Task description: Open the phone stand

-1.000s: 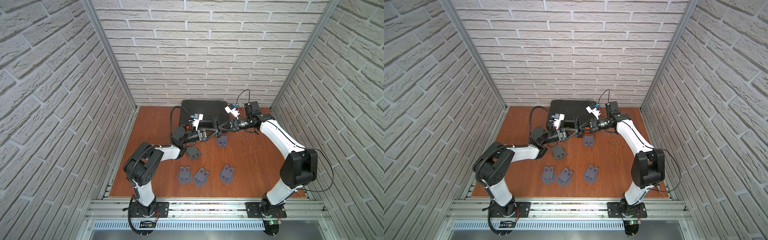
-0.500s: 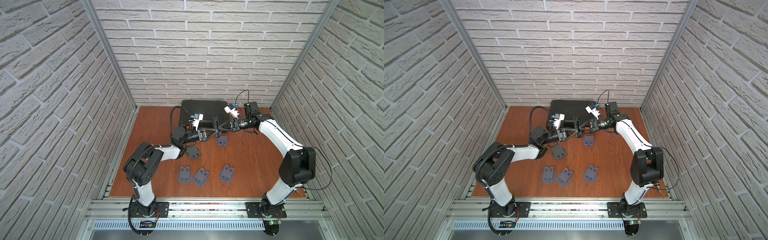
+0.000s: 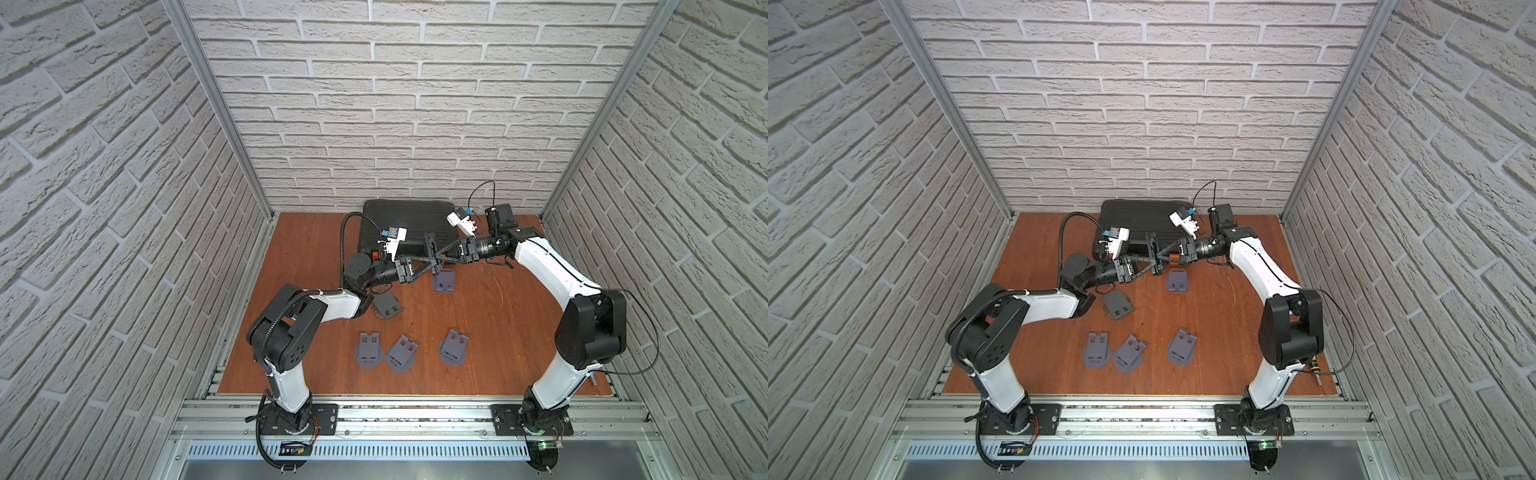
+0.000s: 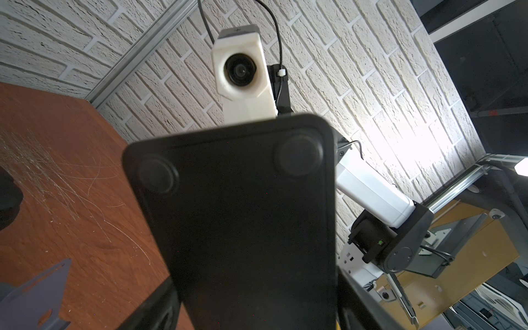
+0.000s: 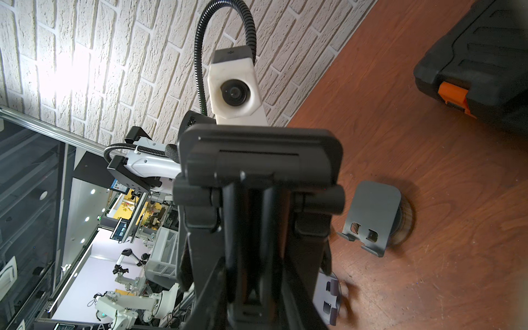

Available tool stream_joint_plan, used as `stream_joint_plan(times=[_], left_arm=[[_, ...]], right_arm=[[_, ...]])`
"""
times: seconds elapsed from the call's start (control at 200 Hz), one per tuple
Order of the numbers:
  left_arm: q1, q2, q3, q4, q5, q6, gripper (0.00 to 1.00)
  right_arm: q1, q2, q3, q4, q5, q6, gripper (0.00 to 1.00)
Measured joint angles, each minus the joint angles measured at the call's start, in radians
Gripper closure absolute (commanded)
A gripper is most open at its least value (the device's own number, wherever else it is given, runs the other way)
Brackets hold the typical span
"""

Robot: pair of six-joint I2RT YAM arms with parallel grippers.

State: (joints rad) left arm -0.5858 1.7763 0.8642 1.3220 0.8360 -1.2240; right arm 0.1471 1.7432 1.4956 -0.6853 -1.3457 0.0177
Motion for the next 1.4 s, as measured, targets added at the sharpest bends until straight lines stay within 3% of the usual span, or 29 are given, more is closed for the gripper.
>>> stream_joint_plan(times=[0.72, 1.4], left_arm=[[0.004, 0.000, -0.001, -0.002, -0.007, -0.011, 0.31], [0.053, -0.029, -0.051, -0.004, 0.028, -0.027, 0.32]], right_arm=[[0.000, 0.006, 0.010, -0.004, -0.003, -0.052, 0.93], [0.003, 0.034, 0.026, -0.056, -0.006, -0.122, 0.93]])
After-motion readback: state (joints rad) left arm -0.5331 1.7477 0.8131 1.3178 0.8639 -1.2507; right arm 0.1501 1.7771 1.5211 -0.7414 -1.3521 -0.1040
